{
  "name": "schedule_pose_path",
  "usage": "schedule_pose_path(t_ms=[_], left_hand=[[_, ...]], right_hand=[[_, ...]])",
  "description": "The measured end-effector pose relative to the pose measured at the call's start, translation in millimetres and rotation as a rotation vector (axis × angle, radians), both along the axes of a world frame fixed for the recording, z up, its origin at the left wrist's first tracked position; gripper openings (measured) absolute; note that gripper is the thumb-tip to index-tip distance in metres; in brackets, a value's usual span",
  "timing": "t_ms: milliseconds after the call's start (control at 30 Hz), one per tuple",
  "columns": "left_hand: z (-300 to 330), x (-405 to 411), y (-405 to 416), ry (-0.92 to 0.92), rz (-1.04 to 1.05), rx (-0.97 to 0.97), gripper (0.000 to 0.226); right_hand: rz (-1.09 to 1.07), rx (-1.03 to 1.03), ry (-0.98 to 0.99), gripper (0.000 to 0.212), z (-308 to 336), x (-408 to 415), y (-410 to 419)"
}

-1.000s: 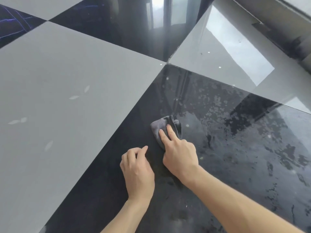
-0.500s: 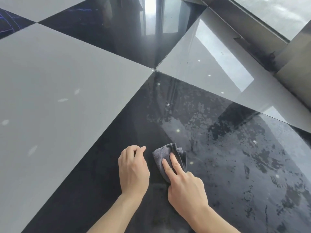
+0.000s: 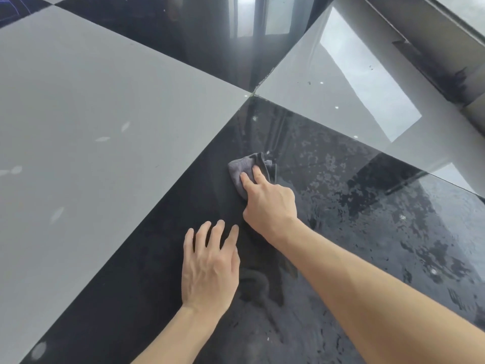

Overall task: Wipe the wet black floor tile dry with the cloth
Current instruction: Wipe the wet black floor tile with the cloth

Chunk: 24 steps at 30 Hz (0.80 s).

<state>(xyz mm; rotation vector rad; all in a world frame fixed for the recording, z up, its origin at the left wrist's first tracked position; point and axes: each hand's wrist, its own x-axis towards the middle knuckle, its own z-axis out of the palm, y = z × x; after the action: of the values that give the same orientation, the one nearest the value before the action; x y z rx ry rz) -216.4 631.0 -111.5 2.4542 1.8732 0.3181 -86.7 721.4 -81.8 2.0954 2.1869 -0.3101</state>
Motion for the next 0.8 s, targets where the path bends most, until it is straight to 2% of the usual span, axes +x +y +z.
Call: schedule_pose_path(t_ms=[167,367,467,600,800], left_hand=[[5,1,2,-0.013,0.002,-0.011,0.041],[9,6,1,-0.013,0.015,-0.019,0.042],[12,11,2,-0.014,0.02,-0.026,0.038],[16,24,5,-0.036,0.029,-0.007,0.03],[12,55,5,0.052,0.021,-0.219,0.049]], right_hand=[[-0.039,0.02,0.03,0.069,-4,15,-22],[-0.09,0.006,0.021,0.074,3,37,-96],[-0.135,0.038,0.032,0.08,14,45,-141],[-0.093,0.077,-0.005,0.08,16,51,-169],[-0.18,-0.052,0.037,0.074,6,54,-140]])
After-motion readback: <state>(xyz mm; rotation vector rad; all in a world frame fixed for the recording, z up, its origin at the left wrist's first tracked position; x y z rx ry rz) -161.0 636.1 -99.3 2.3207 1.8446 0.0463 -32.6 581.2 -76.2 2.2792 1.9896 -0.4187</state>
